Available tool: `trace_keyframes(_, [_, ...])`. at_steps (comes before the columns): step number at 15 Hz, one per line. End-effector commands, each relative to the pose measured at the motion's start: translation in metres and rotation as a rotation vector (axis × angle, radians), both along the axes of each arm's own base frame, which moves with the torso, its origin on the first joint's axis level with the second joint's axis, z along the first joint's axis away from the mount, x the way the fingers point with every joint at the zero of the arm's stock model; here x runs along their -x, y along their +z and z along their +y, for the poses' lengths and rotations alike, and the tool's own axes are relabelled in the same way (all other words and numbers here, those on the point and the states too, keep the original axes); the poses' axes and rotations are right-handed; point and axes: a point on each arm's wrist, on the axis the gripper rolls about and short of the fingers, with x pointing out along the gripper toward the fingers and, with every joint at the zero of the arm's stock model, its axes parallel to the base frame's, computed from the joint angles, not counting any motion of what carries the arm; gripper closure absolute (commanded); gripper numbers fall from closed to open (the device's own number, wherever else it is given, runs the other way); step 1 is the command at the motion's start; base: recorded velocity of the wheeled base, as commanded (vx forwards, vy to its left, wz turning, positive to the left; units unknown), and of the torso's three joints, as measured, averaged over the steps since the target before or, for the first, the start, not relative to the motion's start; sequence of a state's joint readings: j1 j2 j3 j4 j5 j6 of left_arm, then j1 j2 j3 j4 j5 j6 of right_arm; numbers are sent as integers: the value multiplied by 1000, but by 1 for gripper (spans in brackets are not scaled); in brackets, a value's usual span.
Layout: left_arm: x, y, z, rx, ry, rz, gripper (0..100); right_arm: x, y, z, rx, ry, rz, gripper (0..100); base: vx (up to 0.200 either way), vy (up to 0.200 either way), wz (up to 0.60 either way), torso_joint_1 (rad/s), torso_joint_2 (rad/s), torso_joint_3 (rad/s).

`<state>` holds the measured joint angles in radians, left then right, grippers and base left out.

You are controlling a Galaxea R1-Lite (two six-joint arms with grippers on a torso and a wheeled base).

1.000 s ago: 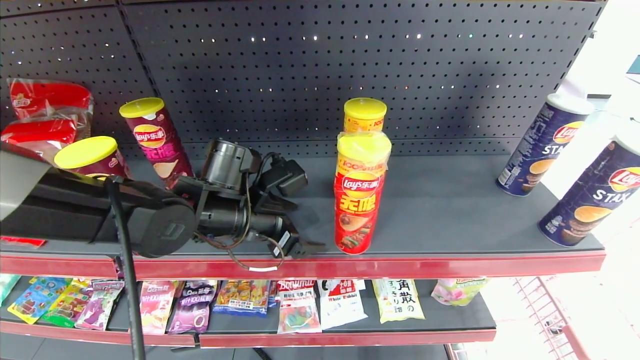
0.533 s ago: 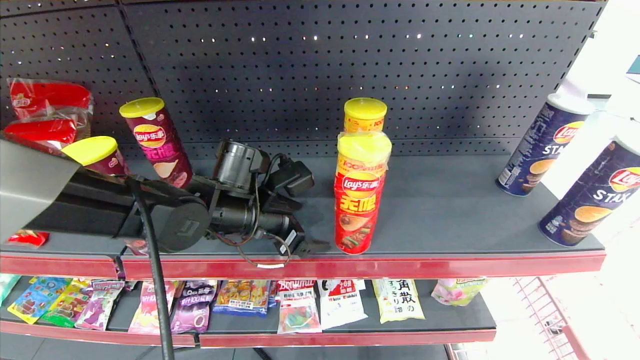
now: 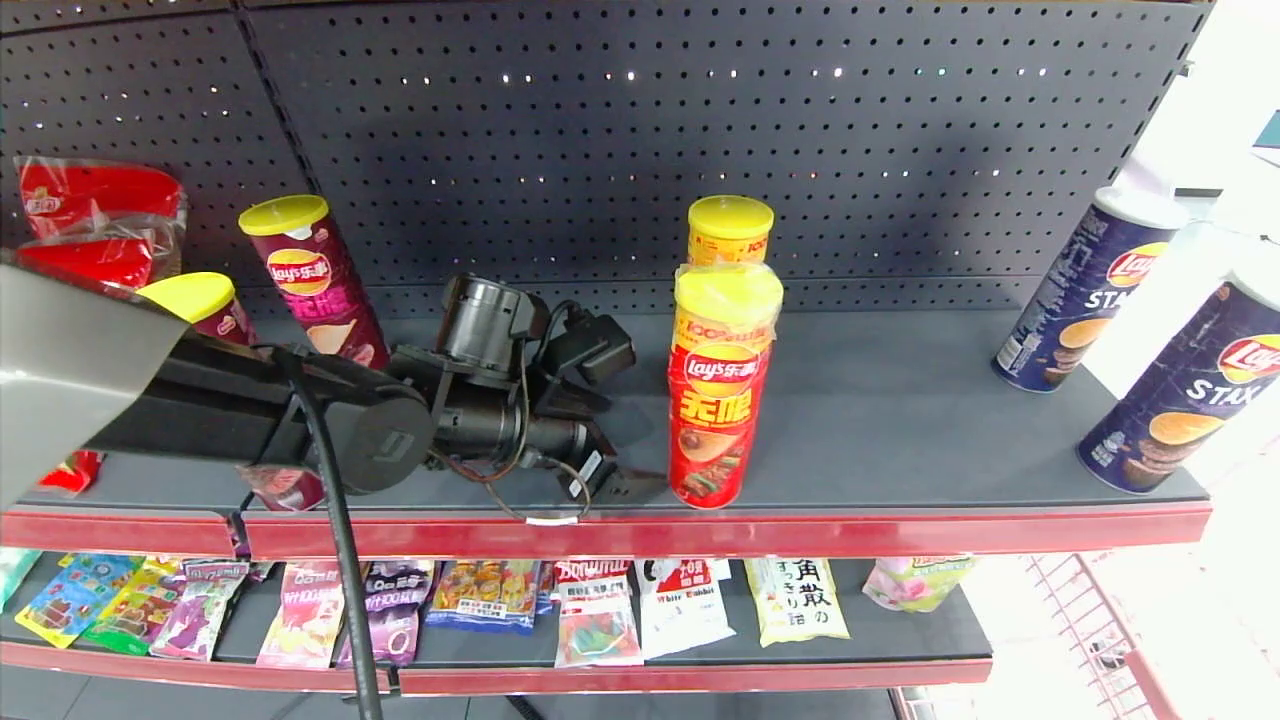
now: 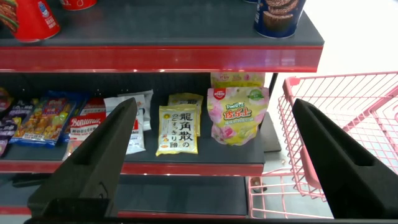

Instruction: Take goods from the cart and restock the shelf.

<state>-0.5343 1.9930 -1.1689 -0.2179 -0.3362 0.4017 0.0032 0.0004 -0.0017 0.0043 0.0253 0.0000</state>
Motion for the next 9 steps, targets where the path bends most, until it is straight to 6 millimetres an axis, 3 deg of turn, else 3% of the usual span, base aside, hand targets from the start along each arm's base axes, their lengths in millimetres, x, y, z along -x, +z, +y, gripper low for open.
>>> trace_keyframes(1, [-2,1,-1,3,2,-7,0,0,0,0,0,1,0,0,0,0,0,0,0,0])
trace_keyframes(9, [-11,4,-5,10,10,-28,0,0,0,0,0,1,0,0,0,0,0,0,0,0])
